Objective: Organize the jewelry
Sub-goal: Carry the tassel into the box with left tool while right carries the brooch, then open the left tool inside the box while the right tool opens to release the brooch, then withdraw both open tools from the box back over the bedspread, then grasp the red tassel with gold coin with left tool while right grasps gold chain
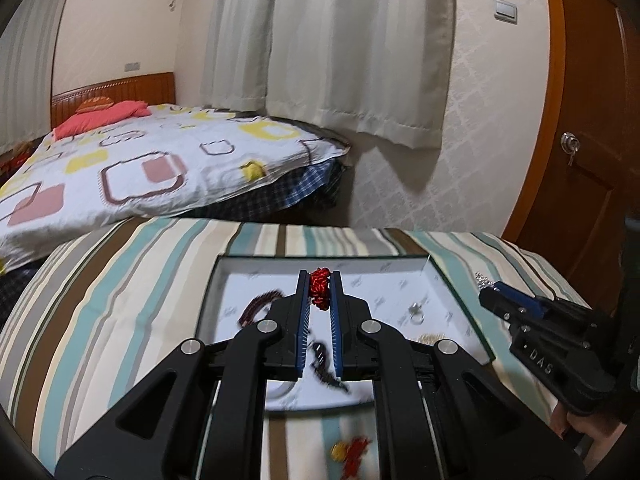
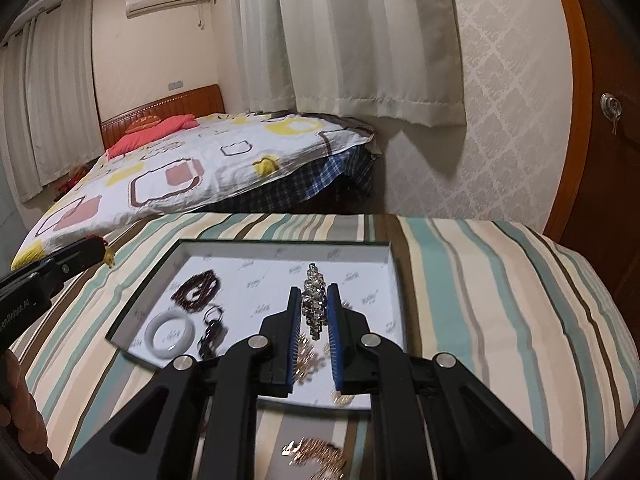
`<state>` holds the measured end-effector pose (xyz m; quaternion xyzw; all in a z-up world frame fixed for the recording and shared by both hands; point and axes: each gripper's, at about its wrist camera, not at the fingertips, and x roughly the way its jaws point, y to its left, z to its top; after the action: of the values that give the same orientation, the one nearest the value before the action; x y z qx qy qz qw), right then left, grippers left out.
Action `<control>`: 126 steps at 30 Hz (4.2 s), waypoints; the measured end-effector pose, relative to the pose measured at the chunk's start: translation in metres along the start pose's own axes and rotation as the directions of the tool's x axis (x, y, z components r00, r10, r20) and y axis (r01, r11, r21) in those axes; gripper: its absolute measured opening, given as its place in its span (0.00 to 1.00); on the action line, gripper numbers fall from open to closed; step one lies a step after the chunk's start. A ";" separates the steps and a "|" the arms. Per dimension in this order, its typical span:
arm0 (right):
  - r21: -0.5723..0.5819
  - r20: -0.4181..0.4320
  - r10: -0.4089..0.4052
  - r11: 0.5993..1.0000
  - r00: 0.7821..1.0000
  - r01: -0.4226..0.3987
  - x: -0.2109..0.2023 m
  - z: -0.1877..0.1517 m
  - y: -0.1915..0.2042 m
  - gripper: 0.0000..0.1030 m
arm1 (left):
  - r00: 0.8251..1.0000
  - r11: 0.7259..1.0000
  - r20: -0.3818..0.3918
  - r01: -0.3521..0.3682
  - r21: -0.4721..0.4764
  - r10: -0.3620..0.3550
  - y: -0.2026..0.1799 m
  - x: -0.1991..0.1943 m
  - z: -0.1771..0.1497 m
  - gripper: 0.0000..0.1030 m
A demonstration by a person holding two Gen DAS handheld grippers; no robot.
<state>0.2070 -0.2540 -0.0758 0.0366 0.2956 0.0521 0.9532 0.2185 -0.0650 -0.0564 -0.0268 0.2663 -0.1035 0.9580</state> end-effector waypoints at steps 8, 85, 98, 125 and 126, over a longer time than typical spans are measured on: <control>0.014 -0.027 -0.014 1.000 1.000 0.015 0.031 0.000 -0.019 0.13 | 0.999 1.000 -0.039 0.004 0.019 -0.003 -0.021 0.056 0.008 0.10; 0.065 -0.107 -0.035 0.997 0.994 0.042 0.016 -0.039 -0.021 0.33 | 0.992 0.998 -0.112 -0.066 -0.002 0.065 0.000 0.034 -0.046 0.66; 0.064 -0.119 -0.031 0.997 0.992 0.039 -0.008 -0.068 -0.010 0.33 | 0.987 0.995 -0.128 -0.104 -0.010 0.102 0.010 -0.001 -0.079 0.66; 0.043 -0.270 -0.015 0.999 0.963 0.027 0.015 -0.102 0.000 0.45 | 0.965 0.991 -0.235 -0.128 -0.031 0.117 0.026 -0.002 -0.123 0.67; 0.040 -0.281 -0.014 0.999 0.960 0.026 0.018 -0.103 0.001 0.47 | 0.965 0.991 -0.237 -0.127 -0.031 0.116 0.026 -0.002 -0.124 0.67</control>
<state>0.1631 -0.2472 -0.1700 0.0464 0.4291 0.0407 0.9011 0.1577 -0.0389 -0.1639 -0.0200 0.3809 -0.0406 0.9235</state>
